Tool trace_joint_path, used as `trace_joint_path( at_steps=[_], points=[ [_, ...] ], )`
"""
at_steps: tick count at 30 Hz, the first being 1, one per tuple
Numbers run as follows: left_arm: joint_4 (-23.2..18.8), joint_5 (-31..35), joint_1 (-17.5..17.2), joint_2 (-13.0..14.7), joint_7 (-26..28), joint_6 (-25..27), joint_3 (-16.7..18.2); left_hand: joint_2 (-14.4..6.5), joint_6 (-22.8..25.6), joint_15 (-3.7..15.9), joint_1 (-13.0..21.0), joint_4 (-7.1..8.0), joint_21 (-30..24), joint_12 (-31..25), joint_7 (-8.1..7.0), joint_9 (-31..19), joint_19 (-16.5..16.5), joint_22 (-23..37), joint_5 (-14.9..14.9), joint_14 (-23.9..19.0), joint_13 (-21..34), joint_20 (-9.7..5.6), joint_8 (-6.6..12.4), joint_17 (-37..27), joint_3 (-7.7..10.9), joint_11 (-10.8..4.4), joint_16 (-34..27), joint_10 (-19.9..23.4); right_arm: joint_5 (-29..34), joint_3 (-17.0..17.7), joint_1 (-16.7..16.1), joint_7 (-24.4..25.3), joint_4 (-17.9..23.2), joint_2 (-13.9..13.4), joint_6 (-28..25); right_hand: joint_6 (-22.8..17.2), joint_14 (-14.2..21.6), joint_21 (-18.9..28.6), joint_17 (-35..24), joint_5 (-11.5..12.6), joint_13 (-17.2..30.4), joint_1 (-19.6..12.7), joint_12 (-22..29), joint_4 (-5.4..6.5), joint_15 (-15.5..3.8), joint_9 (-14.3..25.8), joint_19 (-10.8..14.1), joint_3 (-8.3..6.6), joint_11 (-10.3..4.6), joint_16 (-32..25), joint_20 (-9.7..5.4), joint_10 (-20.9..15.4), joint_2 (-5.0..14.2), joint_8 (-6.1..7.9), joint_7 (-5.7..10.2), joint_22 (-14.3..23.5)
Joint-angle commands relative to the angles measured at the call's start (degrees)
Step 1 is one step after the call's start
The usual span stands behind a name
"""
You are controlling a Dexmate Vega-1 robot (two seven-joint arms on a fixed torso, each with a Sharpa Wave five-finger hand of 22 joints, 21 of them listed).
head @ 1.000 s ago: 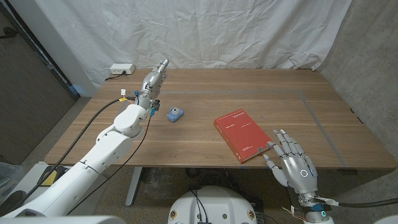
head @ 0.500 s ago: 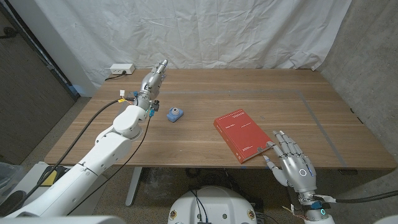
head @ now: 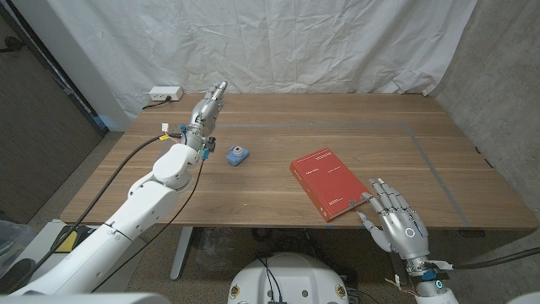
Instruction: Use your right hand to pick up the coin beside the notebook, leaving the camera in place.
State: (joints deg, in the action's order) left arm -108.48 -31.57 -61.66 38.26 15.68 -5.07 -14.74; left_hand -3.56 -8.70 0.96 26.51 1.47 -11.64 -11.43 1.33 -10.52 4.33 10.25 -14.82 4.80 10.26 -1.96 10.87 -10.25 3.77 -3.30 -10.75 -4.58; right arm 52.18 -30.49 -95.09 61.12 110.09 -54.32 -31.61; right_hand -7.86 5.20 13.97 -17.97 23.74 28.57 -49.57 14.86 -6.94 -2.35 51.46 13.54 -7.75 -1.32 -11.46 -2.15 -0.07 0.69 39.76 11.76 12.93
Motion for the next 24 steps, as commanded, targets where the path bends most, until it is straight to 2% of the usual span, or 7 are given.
trace_joint_path(
  at_steps=[1,24],
  points=[
    [0.9,-0.1,0.0,-0.5,-0.2,-0.4,-0.2,0.0,-0.5,0.0,0.6,0.15,0.0,0.0,-0.09,-0.1,0.4,0.3,0.1,0.4,0.3,-1.89,0.13,-0.4,-0.29,0.03,0.0,-0.1,0.5,-1.4,0.7,-2.0,1.2,-2.2,-1.1,-0.4,0.0,0.3,-0.1,0.3,0.2,-0.7,0.5,-0.33,-1.09,-0.2,-0.1,-0.24,-0.34,-0.2,-0.31,0.0,0.02,-0.22,0.38,0.3],
    [0.0,-0.1,-1.7,0.1,0.7,-1.0,1.3,-0.1,-0.5,-0.01,0.7,0.13,0.0,0.0,-0.1,-0.1,0.5,0.3,0.2,0.4,0.3,-1.71,0.17,-0.4,-0.46,0.04,0.0,0.0,1.0,-3.1,5.5,-4.8,0.0,-3.5,1.4,1.1,0.2,0.4,-0.1,0.4,0.4,-0.8,0.6,-0.12,-1.13,-1.7,-0.4,0.16,-0.38,-0.4,-0.41,0.2,0.15,-1.52,0.54,0.4]
  ],
)
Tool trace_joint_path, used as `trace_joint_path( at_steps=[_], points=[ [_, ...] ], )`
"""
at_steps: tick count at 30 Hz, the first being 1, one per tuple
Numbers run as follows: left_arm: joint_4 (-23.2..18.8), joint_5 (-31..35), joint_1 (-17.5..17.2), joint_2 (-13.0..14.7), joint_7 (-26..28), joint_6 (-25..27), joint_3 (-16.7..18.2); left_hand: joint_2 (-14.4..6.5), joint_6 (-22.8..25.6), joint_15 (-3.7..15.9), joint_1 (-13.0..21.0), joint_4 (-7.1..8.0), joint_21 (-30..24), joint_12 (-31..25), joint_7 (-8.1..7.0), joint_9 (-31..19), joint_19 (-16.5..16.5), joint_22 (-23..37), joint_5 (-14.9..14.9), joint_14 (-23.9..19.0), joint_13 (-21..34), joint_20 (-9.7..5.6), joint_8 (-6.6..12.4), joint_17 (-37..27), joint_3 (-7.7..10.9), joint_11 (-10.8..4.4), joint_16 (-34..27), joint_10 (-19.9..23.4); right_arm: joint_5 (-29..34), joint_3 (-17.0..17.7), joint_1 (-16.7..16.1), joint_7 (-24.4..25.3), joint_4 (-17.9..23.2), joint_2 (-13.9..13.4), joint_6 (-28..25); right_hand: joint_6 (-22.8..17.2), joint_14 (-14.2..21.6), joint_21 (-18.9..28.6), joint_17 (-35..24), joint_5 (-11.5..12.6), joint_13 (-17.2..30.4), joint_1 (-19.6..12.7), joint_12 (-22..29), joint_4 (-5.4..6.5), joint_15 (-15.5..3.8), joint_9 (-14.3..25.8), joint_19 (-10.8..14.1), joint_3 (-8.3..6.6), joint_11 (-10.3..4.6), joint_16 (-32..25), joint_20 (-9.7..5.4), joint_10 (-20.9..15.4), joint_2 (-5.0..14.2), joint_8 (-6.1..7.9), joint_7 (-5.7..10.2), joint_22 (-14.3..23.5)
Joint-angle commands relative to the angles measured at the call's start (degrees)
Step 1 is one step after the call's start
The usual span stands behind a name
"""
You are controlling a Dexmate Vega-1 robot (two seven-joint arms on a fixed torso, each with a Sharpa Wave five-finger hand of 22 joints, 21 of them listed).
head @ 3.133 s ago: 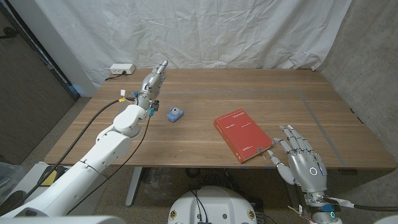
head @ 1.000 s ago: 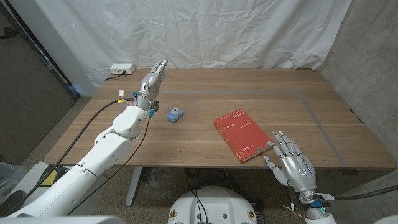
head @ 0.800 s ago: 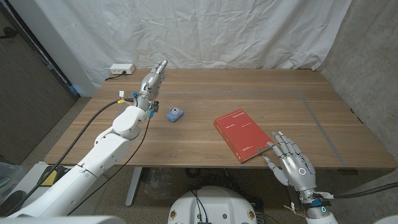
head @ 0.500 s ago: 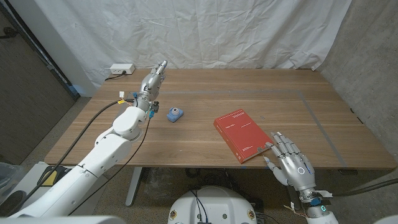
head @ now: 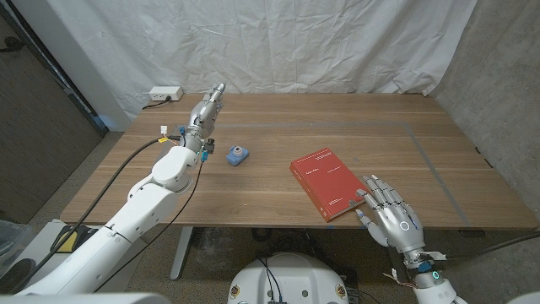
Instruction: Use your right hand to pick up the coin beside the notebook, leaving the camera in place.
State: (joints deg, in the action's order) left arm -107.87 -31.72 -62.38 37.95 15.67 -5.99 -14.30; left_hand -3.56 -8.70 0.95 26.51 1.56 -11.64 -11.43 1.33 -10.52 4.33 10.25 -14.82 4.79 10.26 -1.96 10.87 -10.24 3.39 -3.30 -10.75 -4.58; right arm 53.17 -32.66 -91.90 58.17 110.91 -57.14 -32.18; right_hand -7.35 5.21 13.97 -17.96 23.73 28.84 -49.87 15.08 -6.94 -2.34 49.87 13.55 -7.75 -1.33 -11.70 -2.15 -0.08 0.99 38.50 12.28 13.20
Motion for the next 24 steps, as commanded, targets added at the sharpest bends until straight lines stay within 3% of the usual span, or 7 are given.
trace_joint_path(
  at_steps=[1,24],
  points=[
    [-0.6,-0.1,-1.1,0.4,0.5,-0.3,0.9,-0.1,-0.5,-0.01,0.7,0.03,0.0,0.0,-0.09,-0.1,0.5,0.3,0.2,0.4,0.3,-1.68,0.17,-0.4,-0.09,0.08,0.0,0.0,-0.2,-0.9,2.4,-2.0,-0.8,-0.7,2.1,0.7,0.2,0.4,-0.1,0.4,0.1,-0.5,0.5,-0.11,-1.15,-0.1,-0.4,0.18,-0.28,-0.2,-0.43,0.1,-0.15,-0.3,0.04,0.2],
    [2.3,-1.1,0.7,-0.3,-1.3,-0.5,0.1,-0.2,-0.5,-0.06,0.7,0.01,0.0,0.0,-0.1,-0.1,0.6,0.3,0.3,0.4,0.3,-1.5,0.19,-0.4,-0.24,-0.01,0.0,0.0,-1.0,-0.9,2.3,-4.4,0.1,-1.4,1.1,0.9,0.4,0.5,-0.1,0.4,0.2,0.0,0.7,0.21,-1.26,-1.1,-0.6,0.72,-0.46,-0.3,-0.37,-0.2,-0.25,-0.86,-0.01,0.2]
  ],
)
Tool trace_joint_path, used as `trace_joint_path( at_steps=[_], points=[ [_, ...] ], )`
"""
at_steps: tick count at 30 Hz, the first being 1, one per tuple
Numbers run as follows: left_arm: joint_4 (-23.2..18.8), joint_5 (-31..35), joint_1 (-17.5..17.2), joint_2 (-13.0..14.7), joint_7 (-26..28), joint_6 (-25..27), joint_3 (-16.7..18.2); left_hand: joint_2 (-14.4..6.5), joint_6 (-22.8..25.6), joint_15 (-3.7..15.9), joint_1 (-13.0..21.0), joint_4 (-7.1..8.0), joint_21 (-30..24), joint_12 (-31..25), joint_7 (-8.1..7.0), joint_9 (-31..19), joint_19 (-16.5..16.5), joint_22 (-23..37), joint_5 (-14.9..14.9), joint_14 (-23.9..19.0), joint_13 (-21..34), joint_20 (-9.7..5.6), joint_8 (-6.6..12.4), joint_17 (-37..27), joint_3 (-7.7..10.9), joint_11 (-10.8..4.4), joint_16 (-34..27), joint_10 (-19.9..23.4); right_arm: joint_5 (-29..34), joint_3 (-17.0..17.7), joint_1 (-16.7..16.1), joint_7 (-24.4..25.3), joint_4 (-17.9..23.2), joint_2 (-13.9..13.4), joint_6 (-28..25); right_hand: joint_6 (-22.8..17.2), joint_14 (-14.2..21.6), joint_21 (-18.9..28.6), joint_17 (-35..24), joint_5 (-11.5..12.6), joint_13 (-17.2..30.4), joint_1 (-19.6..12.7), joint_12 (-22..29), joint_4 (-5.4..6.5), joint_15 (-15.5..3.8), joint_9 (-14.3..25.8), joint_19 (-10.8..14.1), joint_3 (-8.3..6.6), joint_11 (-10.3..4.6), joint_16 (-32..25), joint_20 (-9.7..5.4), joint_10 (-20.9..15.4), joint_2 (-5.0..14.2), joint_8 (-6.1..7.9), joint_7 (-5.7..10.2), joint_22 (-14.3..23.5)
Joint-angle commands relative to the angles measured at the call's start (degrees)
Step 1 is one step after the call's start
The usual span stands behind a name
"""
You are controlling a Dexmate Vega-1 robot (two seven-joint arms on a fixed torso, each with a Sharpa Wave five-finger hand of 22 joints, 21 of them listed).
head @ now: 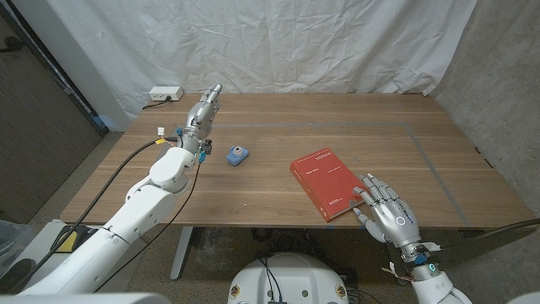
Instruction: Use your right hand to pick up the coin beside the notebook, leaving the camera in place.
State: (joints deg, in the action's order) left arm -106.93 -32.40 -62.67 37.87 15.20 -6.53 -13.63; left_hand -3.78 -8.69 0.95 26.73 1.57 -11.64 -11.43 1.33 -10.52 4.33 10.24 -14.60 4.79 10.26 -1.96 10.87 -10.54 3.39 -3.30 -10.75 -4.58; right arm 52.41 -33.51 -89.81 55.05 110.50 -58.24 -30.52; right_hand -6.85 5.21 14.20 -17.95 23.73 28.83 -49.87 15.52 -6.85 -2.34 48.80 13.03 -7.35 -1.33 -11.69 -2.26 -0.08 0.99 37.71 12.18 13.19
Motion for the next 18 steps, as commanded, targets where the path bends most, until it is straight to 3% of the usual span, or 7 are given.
trace_joint_path(
  at_steps=[1,12,18],
  points=[
    [1.5,-0.5,1.1,-0.3,-0.8,0.0,-0.6,0.0,-0.5,-0.02,0.5,0.01,-0.1,0.0,-0.1,-0.1,0.6,0.3,0.1,0.4,0.3,-1.5,0.19,-0.1,-0.25,0.03,0.0,0.0,-0.2,-0.1,0.2,-1.3,0.5,-0.3,-0.6,0.3,0.3,0.3,-0.1,0.4,0.2,0.0,0.3,0.13,-1.29,-0.1,-0.1,0.33,-0.43,-0.3,-0.27,-0.2,-0.25,-0.08,0.09,0.2],
    [3.0,-0.9,2.1,-0.5,-1.6,-0.4,-0.8,0.0,-0.5,-0.11,0.5,0.0,-0.1,0.0,-0.16,-0.1,0.6,0.3,0.1,0.4,0.3,-1.42,0.2,-0.1,-0.3,-0.07,0.0,0.1,0.1,-0.2,0.7,-2.1,1.1,-0.4,-0.7,-1.4,0.8,0.5,-0.1,0.4,0.3,0.2,0.7,0.33,-1.48,-0.8,0.1,0.59,-0.62,-0.5,-0.23,-1.0,-0.07,0.28,-0.24,0.3],
    [3.9,-1.1,2.6,-0.8,-1.8,-0.2,-1.3,0.0,-0.4,-0.06,0.5,-0.01,-0.1,0.0,-0.18,-0.1,0.6,0.3,0.1,0.4,0.3,-1.38,0.21,-0.1,-0.34,-0.07,0.0,0.0,0.3,-0.4,1.2,-2.8,1.1,-0.4,-0.3,-6.3,1.2,0.7,-0.1,0.4,0.4,0.0,1.4,0.39,-1.9,-1.5,0.1,0.78,-1.27,-0.5,-0.2,-2.5,0.38,2.11,-0.31,0.3]
  ],
)
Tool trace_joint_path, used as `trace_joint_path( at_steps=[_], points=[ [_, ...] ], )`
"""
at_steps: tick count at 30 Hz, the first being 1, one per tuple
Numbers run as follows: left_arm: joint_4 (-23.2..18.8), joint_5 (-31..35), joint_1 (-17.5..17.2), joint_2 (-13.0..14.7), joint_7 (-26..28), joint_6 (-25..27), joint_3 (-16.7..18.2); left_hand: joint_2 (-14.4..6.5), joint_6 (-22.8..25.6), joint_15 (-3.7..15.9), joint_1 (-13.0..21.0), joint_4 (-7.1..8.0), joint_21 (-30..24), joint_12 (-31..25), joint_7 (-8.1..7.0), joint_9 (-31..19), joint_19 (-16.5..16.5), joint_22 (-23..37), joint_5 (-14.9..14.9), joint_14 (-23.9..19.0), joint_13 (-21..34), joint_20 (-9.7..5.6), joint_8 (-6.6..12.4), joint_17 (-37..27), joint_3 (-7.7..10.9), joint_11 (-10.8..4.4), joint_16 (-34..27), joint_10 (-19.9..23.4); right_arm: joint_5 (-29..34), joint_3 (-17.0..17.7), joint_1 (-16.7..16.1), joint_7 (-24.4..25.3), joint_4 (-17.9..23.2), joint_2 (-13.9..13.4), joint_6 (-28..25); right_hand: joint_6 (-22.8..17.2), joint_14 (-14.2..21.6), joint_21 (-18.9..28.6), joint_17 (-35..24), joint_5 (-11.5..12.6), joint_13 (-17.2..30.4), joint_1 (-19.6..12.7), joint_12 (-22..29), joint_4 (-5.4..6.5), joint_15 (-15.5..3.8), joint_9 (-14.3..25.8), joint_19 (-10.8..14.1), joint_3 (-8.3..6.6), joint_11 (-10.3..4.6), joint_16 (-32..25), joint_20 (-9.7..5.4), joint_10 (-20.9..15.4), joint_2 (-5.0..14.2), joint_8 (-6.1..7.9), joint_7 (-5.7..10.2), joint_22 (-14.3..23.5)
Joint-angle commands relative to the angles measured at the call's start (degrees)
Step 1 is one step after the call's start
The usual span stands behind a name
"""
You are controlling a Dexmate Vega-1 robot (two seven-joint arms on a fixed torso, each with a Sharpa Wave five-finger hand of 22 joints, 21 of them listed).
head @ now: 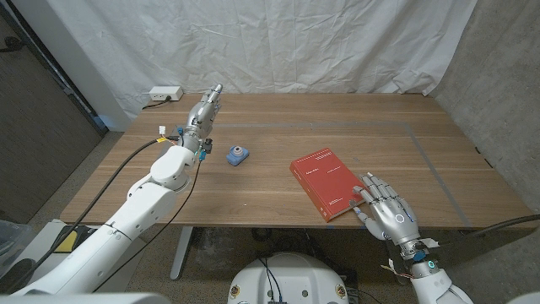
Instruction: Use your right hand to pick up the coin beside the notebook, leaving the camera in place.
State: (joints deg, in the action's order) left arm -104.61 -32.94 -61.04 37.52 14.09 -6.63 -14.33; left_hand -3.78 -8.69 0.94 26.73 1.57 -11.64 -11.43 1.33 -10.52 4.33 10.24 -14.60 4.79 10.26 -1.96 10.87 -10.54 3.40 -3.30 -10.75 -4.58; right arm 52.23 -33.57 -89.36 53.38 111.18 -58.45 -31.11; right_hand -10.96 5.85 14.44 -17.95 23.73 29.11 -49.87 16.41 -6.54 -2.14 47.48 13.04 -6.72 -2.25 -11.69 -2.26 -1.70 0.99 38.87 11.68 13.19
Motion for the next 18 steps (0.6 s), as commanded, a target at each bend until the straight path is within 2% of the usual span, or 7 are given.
trace_joint_path(
  at_steps=[1,2,4,11,13,18],
  points=[
    [1.6,-0.7,1.1,-0.4,-0.9,0.0,-0.6,0.0,-0.5,-0.08,0.5,-0.01,-0.1,0.0,-0.18,-0.1,0.6,0.3,0.1,0.5,0.3,-1.37,0.2,-0.1,-0.36,-0.1,0.0,0.0,0.6,-0.4,0.8,-1.2,0.4,-0.2,0.3,-2.9,0.7,0.5,-0.1,0.4,0.1,-0.1,0.6,0.05,-2.17,-0.2,0.1,0.13,-0.38,-0.6,-0.21,-1.0,0.47,1.25,0.23,0.3],
    [1.6,-0.5,1.1,-0.5,-0.7,-0.1,-0.7,0.0,-0.5,-0.08,0.5,-0.01,-0.1,0.0,-0.14,-0.1,0.6,0.3,0.2,0.5,0.3,-1.39,0.21,-0.1,-0.36,-0.08,0.0,0.0,0.6,-0.5,0.9,-1.2,0.3,0.0,0.2,-4.4,0.8,0.5,-0.1,0.5,0.2,-0.3,0.8,-0.03,-2.17,-0.1,0.1,0.11,-0.51,-0.6,-0.25,-1.3,0.65,2.04,0.25,0.3],
    [1.4,-0.6,1.1,-0.3,-0.7,0.1,-0.7,0.0,-0.5,-0.06,0.5,-0.01,-0.1,0.0,-0.17,-0.1,0.6,0.3,0.2,0.5,0.3,-1.35,0.2,-0.1,-0.37,-0.03,0.0,0.0,0.5,-0.5,1.0,-1.4,0.2,0.0,0.4,-5.6,1.1,0.5,-0.1,0.5,0.2,-0.6,1.0,-0.15,-2.28,-0.1,0.1,0.08,-0.64,-0.6,-0.26,-1.8,0.76,2.54,0.34,0.3],
    [0.7,-0.2,0.9,-0.2,0.0,0.3,-0.7,-0.1,-0.5,-0.01,0.6,-0.01,-0.1,0.0,-0.18,-0.1,0.7,0.3,0.2,0.5,0.3,-1.29,0.21,-0.1,-0.41,-0.01,0.0,-0.1,0.9,-0.8,1.2,-0.9,-0.2,0.2,0.6,-6.8,1.2,0.6,-0.1,0.5,0.3,-1.3,1.2,-0.41,-2.42,-0.4,0.1,-0.09,-0.83,-0.6,-0.29,-2.1,1.08,3.01,0.55,0.3],
    [0.8,-0.3,1.0,-0.3,-0.2,0.2,-0.8,-0.1,-0.5,-0.06,0.6,-0.02,-0.1,0.0,-0.17,-0.1,0.7,0.3,0.2,0.5,0.3,-1.27,0.21,-0.1,-0.42,0.02,0.0,0.0,0.8,-0.8,1.0,-0.6,-0.2,0.3,0.5,-6.4,1.2,0.6,-0.1,0.5,0.3,-1.6,1.1,-0.56,-2.42,-0.5,0.1,-0.14,-0.87,-0.6,-0.31,-1.8,1.14,2.81,0.68,0.3],
    [1.0,-0.2,1.4,-0.5,-0.3,0.4,-1.3,-0.1,-0.4,-0.09,0.6,-0.02,-0.1,0.0,-0.14,-0.1,0.7,0.3,0.2,0.5,0.3,-1.26,0.21,-0.1,-0.45,-0.17,0.0,-0.1,0.8,-0.6,0.5,0.0,-0.2,0.2,0.3,-2.8,0.7,0.6,-0.1,0.6,0.4,-2.8,0.8,-1.02,-2.22,-1.3,-0.3,-0.34,-0.62,-0.4,-0.28,-0.7,1.46,1.13,0.72,0.3]
  ],
)
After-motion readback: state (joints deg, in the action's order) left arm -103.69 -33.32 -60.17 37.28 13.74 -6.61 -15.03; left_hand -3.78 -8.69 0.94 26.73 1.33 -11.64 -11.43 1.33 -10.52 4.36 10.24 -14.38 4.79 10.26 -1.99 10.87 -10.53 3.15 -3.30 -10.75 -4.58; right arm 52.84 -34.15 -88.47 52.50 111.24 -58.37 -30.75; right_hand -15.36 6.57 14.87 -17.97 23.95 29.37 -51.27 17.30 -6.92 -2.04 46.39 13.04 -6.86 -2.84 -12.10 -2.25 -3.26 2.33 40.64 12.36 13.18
